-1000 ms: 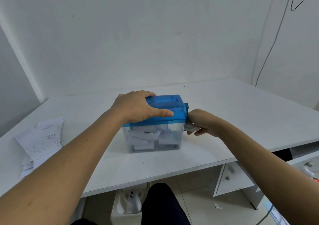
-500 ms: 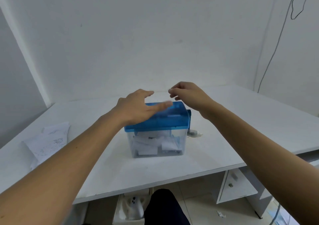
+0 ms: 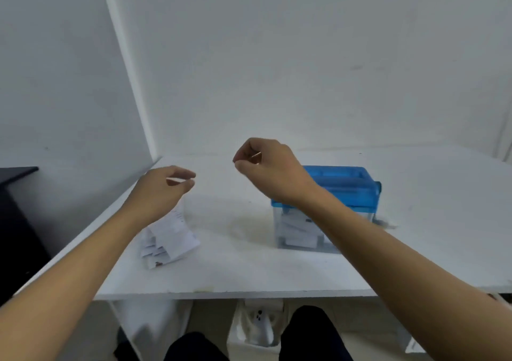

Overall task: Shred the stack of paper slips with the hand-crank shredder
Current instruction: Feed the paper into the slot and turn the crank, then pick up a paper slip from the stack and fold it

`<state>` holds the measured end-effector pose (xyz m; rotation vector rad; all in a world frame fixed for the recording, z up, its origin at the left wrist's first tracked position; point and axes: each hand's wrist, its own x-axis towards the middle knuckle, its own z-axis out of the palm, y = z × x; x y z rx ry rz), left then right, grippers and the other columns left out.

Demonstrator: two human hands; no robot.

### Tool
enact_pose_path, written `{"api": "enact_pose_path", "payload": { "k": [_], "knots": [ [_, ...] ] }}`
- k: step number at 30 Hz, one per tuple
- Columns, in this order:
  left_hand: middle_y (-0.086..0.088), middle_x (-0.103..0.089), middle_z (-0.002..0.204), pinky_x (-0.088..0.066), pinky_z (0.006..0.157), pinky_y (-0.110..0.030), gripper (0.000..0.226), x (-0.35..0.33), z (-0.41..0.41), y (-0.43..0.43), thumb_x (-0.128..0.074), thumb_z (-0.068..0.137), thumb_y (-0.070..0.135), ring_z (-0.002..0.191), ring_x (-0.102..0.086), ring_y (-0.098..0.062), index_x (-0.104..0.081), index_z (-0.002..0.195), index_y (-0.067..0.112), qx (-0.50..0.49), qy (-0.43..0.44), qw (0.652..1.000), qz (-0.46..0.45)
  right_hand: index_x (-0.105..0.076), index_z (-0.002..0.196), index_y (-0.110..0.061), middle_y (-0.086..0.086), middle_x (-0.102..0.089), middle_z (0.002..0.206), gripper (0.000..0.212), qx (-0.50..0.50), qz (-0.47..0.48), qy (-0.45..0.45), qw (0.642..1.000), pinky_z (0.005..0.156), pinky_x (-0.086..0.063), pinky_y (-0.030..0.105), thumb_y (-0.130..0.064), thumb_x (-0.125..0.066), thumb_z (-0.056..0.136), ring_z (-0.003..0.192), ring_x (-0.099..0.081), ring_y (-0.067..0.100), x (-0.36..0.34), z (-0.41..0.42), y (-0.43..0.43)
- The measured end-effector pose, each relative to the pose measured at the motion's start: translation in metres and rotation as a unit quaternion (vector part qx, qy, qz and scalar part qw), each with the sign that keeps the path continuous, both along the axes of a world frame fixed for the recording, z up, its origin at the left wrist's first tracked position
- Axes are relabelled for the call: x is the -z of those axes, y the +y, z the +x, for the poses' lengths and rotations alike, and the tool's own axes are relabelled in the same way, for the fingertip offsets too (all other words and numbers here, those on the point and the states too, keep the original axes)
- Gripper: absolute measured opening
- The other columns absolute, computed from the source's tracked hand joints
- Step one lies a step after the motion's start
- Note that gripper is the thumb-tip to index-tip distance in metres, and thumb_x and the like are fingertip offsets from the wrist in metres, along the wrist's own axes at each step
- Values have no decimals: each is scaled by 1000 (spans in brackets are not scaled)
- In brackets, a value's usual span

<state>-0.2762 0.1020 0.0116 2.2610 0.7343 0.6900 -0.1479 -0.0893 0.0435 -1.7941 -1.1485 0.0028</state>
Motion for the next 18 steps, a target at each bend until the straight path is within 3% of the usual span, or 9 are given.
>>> {"api": "enact_pose_path", "payload": {
  "k": [3, 7, 11, 14, 16, 18],
  "knots": [
    [12, -68, 106, -42, 73, -22, 17, 32, -22, 25, -62, 97, 17, 94, -63, -8, -70, 105, 29, -84, -30, 995, -33, -69, 94, -20, -11, -69, 93, 10, -36, -38, 20, 998, 59, -43, 8, -20, -59, 91, 85, -64, 6, 20, -17, 26],
    [0, -65, 113, -39, 60, -18, 19, 75, -41, 42, -60, 98, 13, 80, -58, -8, -67, 115, 17, -157, -48, 984, -66, -69, 102, -17, -6, -69, 102, 15, -52, -109, 53, 991, 67, -44, 12, -23, -61, 91, 93, -62, 10, 56, -27, 59],
    [0, -62, 113, -46, 72, -26, 21, 112, -48, 44, -61, 98, 23, 96, -62, -18, -59, 118, 18, -160, -45, 984, -62, -64, 112, -17, -3, -64, 106, 24, -32, -164, 113, 979, 63, -43, 18, -30, -62, 92, 88, -59, 11, 96, -30, 88],
    [8, -57, 112, -46, 80, -31, 21, 123, -46, 43, -60, 98, 32, 100, -58, -14, -56, 118, 26, -158, -9, 987, -7, -55, 126, -19, -3, -60, 113, 43, -17, -195, 141, 971, 78, -49, 28, -45, -62, 92, 97, -59, 14, 118, -36, 106],
    [11, -56, 111, -45, 81, -30, 19, 124, -45, 42, -60, 98, 34, 102, -56, -13, -55, 116, 29, -157, -4, 988, 12, -55, 130, -21, -4, -61, 121, 51, 8, -208, 110, 972, 93, -50, 35, -52, -63, 90, 109, -59, 16, 127, -41, 118],
    [12, -57, 111, -49, 84, -33, 17, 124, -44, 41, -59, 98, 33, 104, -56, -13, -53, 114, 30, -156, -10, 988, 17, -58, 128, -24, -6, -64, 125, 51, 31, -210, 83, 974, 97, -50, 38, -54, -63, 88, 112, -60, 15, 132, -43, 126]
  ]
}}
